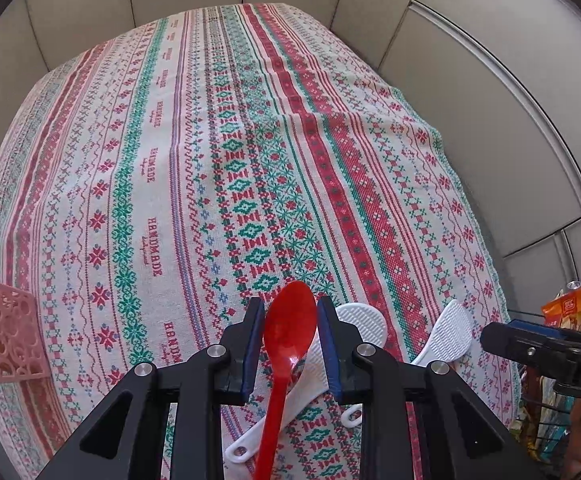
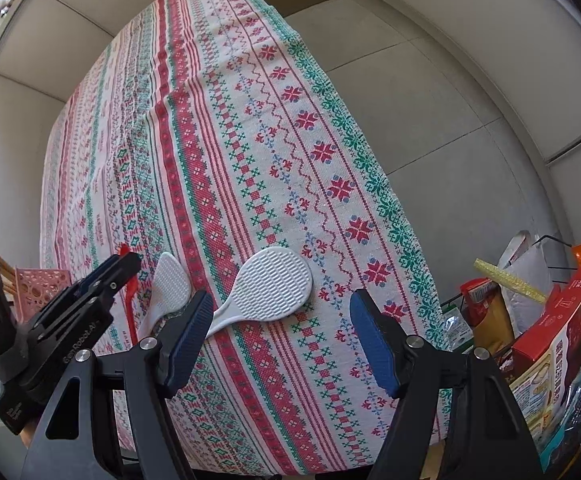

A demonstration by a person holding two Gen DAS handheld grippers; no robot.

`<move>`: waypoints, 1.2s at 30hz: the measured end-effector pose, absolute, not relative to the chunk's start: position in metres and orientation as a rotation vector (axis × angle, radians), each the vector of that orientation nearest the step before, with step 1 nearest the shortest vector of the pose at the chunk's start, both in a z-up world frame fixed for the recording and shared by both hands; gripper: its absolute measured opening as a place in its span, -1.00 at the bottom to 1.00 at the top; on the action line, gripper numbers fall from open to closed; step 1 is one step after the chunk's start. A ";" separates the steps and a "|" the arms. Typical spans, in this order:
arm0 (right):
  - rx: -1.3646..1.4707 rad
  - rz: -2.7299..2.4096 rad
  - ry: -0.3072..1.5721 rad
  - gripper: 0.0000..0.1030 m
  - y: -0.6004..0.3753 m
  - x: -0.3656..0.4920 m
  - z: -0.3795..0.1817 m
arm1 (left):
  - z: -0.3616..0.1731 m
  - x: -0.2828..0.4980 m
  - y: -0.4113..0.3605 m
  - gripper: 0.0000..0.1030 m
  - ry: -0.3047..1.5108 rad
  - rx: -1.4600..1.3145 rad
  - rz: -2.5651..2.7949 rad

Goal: Organize utensils
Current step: 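Grasp the red spoon with the left gripper while the right gripper grasps a white rice paddle, then lower the red spoon into the basket and open left while right carries the white paddle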

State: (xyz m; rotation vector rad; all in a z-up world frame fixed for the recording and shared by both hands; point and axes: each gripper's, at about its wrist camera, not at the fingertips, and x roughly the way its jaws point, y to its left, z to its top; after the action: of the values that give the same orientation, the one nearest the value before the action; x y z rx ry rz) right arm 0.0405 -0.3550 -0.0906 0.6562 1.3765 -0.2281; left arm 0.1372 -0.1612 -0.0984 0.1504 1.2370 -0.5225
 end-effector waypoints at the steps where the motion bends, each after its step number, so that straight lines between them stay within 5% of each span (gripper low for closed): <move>1: 0.670 -0.226 1.380 0.42 -0.355 0.041 -0.093 | -0.095 0.136 -0.158 -0.47 1.225 0.143 -0.521; 8: 0.859 -0.202 1.398 0.36 -0.356 0.042 -0.110 | -0.067 0.127 -0.136 -0.47 1.151 0.079 -0.527; 18: 0.724 -0.351 1.432 0.20 -0.333 0.064 -0.121 | -0.045 0.116 -0.111 -0.48 1.099 0.064 -0.534; 20: 0.635 -0.378 1.437 -0.01 -0.325 0.071 -0.120 | -0.043 0.116 -0.107 -0.48 1.095 0.056 -0.531; 24: 0.522 -0.336 1.416 -0.10 -0.313 0.083 -0.116 | -0.040 0.118 -0.097 -0.48 1.090 0.018 -0.522; 26: 0.488 -0.278 1.371 -0.43 -0.313 0.086 -0.111 | -0.037 0.117 -0.094 -0.48 1.086 0.013 -0.525; 32: 0.615 -0.166 1.326 -0.84 -0.334 0.086 -0.106 | -0.034 0.117 -0.086 -0.48 1.075 0.018 -0.522; 36: 0.696 -0.112 1.310 -0.93 -0.337 0.082 -0.104 | -0.033 0.119 -0.082 -0.48 1.074 0.003 -0.514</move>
State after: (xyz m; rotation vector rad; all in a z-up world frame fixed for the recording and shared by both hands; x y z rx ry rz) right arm 0.0824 -0.3368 -0.1035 0.6962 1.3105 -0.1122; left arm 0.1189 -0.0816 -0.0330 0.0030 1.0735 -0.5136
